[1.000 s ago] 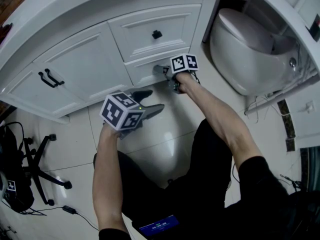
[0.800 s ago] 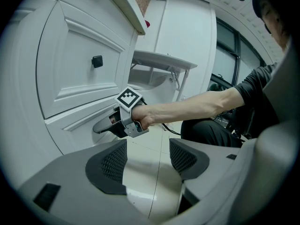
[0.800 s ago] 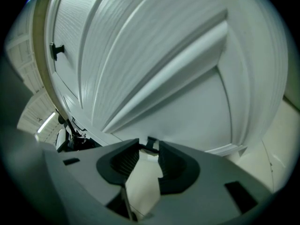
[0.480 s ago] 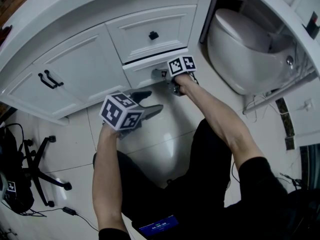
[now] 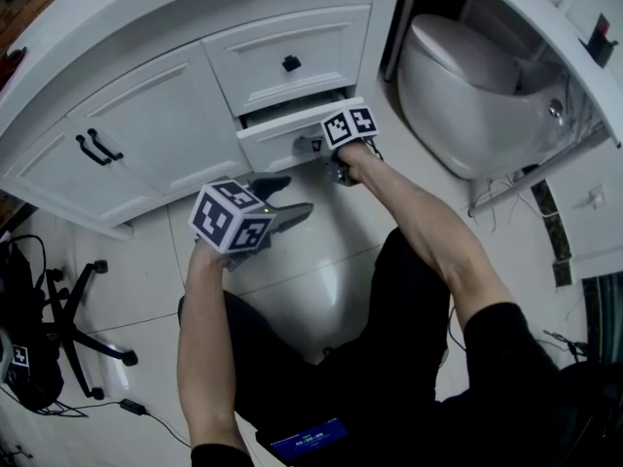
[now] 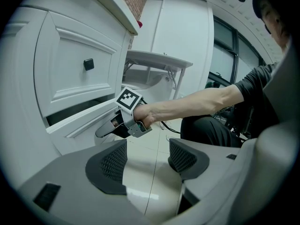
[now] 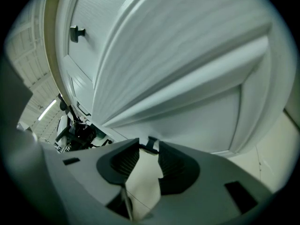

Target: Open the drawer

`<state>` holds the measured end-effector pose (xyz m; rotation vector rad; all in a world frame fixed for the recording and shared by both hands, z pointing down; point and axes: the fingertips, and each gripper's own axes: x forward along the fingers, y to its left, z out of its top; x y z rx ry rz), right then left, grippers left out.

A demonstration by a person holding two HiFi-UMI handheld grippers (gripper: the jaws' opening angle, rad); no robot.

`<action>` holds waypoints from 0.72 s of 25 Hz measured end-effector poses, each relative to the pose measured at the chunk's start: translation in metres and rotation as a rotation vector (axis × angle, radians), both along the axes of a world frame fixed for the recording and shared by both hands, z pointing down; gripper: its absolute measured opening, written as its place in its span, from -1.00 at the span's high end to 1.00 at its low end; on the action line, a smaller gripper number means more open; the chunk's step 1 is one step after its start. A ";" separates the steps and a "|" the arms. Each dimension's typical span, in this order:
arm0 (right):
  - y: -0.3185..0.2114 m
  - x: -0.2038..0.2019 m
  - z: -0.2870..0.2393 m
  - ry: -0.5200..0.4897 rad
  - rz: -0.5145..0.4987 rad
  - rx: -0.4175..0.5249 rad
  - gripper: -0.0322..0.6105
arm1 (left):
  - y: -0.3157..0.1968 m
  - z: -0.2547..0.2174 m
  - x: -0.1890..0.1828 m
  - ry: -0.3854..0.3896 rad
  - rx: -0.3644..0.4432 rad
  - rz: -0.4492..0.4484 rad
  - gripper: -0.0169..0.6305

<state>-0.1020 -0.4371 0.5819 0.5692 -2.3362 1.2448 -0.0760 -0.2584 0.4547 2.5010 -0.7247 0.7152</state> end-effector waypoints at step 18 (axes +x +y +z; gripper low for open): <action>0.027 0.010 0.001 0.067 -0.054 0.005 0.44 | 0.025 -0.014 -0.003 -0.013 0.023 -0.004 0.06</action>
